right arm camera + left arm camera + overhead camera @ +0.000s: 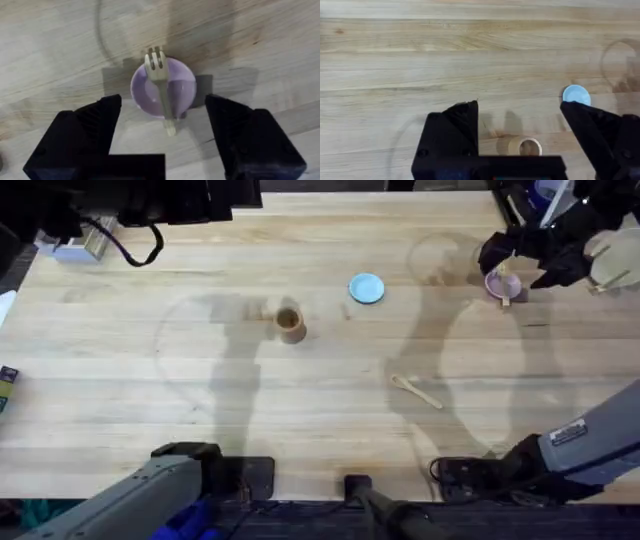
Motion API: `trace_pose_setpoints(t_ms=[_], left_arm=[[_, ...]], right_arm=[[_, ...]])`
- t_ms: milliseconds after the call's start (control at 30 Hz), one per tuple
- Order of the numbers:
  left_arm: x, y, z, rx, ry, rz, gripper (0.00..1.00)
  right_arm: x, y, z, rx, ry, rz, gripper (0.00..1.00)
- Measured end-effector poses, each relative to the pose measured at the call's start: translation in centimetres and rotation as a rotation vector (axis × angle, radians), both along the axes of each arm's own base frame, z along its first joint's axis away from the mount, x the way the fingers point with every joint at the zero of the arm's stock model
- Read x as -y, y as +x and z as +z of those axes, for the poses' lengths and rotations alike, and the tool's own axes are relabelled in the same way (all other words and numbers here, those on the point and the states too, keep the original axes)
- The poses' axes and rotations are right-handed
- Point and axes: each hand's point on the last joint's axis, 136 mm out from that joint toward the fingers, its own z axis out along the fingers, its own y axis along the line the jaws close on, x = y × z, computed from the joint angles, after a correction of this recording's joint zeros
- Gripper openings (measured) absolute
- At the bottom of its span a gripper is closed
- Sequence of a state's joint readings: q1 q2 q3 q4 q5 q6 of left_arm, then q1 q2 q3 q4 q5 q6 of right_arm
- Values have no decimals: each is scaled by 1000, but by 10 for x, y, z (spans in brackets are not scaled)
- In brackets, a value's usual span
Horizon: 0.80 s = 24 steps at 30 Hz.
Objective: Pick up a utensil and set it on the pink plate, then put the other utensil in the container.
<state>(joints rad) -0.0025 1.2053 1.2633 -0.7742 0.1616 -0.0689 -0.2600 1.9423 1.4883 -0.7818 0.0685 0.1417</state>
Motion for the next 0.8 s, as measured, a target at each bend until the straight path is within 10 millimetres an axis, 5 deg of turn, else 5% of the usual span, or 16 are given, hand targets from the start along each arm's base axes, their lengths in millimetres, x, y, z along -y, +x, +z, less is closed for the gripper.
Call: trace_pose_setpoints(t_ms=[567,800], left_arm=[[0,0,0,0,0,0,993],[0,0,0,0,0,0,993]], right_arm=[[-1,0,3,3,-3,23,995],[-31,4,45,117,83,180,996]])
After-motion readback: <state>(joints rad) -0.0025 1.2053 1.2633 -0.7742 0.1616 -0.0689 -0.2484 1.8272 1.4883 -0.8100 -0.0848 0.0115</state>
